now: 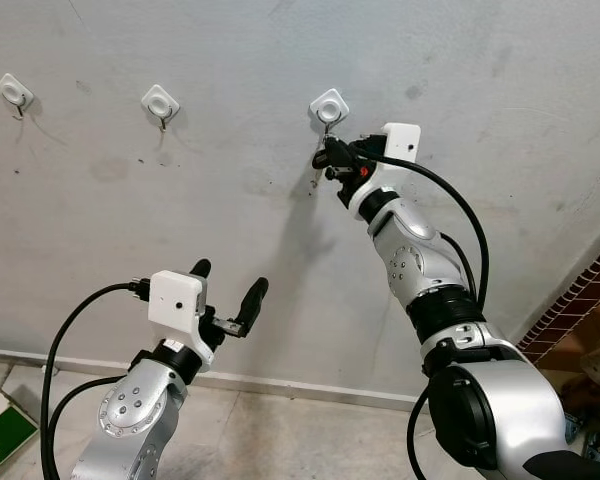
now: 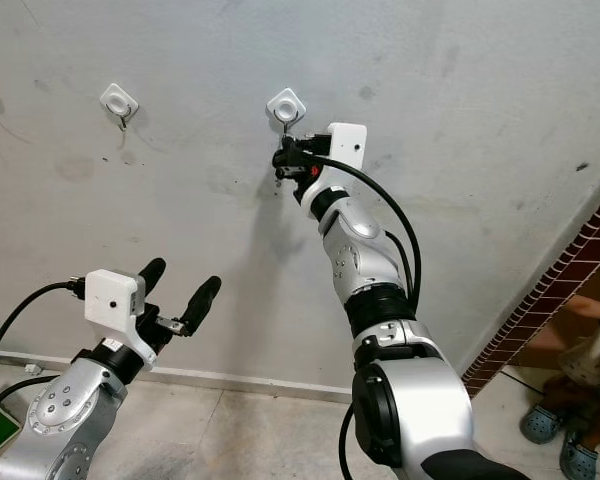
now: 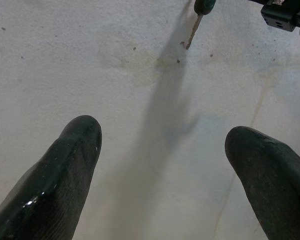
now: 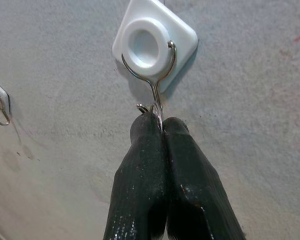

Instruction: Hang keys on a hook

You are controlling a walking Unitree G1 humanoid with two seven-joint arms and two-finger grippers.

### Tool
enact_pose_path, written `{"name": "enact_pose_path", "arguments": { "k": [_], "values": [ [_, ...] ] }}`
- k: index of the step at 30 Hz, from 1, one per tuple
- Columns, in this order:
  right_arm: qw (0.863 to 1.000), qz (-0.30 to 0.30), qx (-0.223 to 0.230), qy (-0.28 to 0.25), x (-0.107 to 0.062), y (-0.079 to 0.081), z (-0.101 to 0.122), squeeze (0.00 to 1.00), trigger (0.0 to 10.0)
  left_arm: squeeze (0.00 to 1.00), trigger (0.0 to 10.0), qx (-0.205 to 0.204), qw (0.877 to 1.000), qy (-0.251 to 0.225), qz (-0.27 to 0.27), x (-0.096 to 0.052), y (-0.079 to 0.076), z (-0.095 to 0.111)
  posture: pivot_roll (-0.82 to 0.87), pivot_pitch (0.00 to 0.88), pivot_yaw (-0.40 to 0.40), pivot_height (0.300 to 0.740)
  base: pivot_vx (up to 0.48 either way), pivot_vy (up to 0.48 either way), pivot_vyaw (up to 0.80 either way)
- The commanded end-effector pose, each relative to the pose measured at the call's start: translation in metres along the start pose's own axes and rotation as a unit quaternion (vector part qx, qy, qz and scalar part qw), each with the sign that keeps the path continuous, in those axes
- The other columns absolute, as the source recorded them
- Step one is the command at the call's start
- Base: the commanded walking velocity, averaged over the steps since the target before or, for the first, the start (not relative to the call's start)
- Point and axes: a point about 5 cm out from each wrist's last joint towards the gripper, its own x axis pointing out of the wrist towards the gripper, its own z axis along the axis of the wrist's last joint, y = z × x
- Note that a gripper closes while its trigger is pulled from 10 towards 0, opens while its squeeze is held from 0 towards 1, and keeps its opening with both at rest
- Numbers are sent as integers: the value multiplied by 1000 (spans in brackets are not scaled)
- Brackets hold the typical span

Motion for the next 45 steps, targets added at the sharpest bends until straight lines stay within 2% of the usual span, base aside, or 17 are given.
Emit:
{"name": "enact_pose_path", "arguments": {
  "k": [1,10,19,32,33,34,35,43,45],
  "values": [
    [1000,-12,9,3,-2,-4,-1,0,10000,0,10000,5,1000,-3,-11,1,-2,4,135,8,10,740,0,0,0],
    [1000,-13,16,9,-2,-2,-6,0,10000,0,10000,5,1000,-4,-12,1,-2,4,133,9,11,740,0,0,0],
    [999,-18,-21,22,-4,-3,-11,0,10000,0,10000,-7,999,-30,-43,3,-12,14,131,7,12,740,0,0,0],
    [999,-18,-32,24,-4,-4,-12,0,10000,0,10000,-10,998,-47,-48,6,-13,21,134,1,7,740,0,0,0],
    [999,-17,-30,24,-4,-4,-12,114,10000,0,10000,-10,998,-47,-48,6,-13,21,134,1,7,740,0,0,0],
    [999,-16,-28,25,-4,-4,-12,114,10000,0,10000,-10,998,-46,-48,6,-13,21,134,1,7,740,0,0,0],
    [999,-16,-26,25,-4,-4,-12,1000,10000,0,10000,-9,998,-45,-48,6,-13,20,134,1,7,740,0,0,0],
    [999,-19,-25,24,-5,-5,-13,1000,10000,0,10000,-10,998,-41,-48,5,-13,19,131,0,7,740,0,0,0],
    [999,-19,-37,20,-6,-6,-12,1000,10000,0,10000,-11,998,-40,-48,5,-13,18,131,0,7,740,0,0,0]
  ]
}}
